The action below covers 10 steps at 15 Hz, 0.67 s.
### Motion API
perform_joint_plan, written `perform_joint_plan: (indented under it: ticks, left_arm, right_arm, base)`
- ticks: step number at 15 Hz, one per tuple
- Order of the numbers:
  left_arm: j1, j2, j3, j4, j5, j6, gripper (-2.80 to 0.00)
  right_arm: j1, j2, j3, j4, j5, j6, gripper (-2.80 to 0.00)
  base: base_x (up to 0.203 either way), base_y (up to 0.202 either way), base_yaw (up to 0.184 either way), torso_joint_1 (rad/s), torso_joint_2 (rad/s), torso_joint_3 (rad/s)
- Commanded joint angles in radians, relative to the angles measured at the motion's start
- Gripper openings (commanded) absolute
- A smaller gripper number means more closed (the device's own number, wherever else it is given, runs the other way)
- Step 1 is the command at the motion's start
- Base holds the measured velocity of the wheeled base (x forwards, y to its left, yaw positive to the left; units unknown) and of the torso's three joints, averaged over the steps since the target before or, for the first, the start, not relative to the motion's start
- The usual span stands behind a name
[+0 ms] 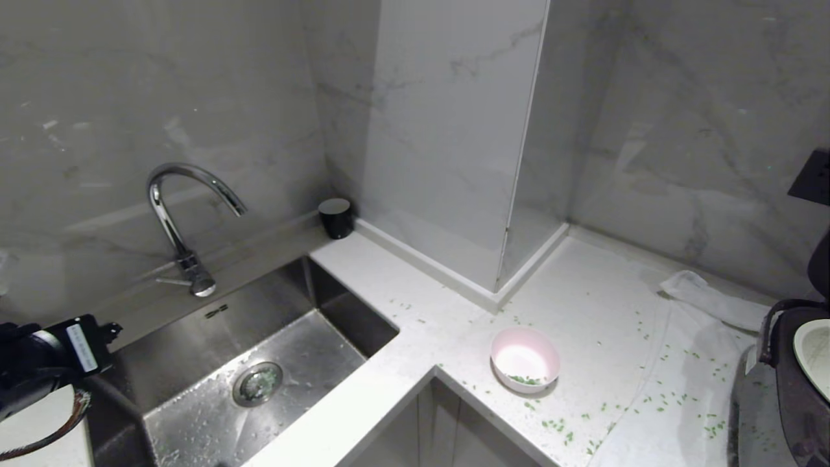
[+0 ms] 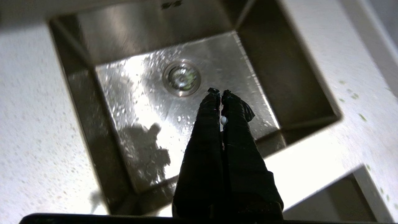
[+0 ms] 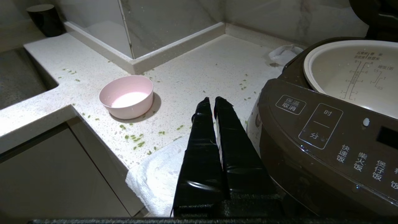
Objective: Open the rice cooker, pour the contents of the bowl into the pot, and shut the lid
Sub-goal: Turn on the tap
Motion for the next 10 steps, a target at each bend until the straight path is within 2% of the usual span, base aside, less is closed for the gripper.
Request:
perform_joint_plan:
  ticks: [1, 3, 6, 7, 8, 10]
  left_arm:
    - [-0.003, 0.302, -0.081, -0.003, 0.064, -0.108, -2.80]
    - [0.000, 0.426, -0.147, -0.007, 0.112, -0.189, -2.80]
    - [0.012, 0.572, -0.241, -0.010, 0.155, -0.249, -2.80]
    - [0.018, 0.618, -0.279, -0.015, 0.165, -0.257, -1.77]
    - [0.025, 0.659, -0.315, -0.026, 0.171, -0.259, 0.00]
    - [0.037, 0.724, -0.380, -0.039, 0.174, -0.256, 0.00]
  right_arm:
    - [0.000, -0.001, 0.002, 0.000, 0.001, 0.000, -2.80]
    - [0.001, -0.001, 0.002, 0.000, 0.001, 0.000, -2.80]
    - [0.000, -0.002, 0.002, 0.000, 0.000, 0.000, -2.80]
    - [0.000, 0.000, 0.002, 0.000, 0.001, 0.000, -2.80]
    - [0.000, 0.000, 0.002, 0.000, 0.001, 0.000, -2.80]
    - [0.000, -0.002, 0.002, 0.000, 0.001, 0.000, -2.80]
  base:
    - [0.000, 0.000, 0.000, 0.000, 0.00, 0.000]
    - [0.000, 0.000, 0.000, 0.000, 0.00, 0.000]
    - [0.000, 0.000, 0.000, 0.000, 0.00, 0.000]
    - [0.000, 0.000, 0.000, 0.000, 0.00, 0.000]
    - [0.000, 0.000, 0.000, 0.000, 0.00, 0.000]
    - [0.000, 0.000, 0.000, 0.000, 0.00, 0.000]
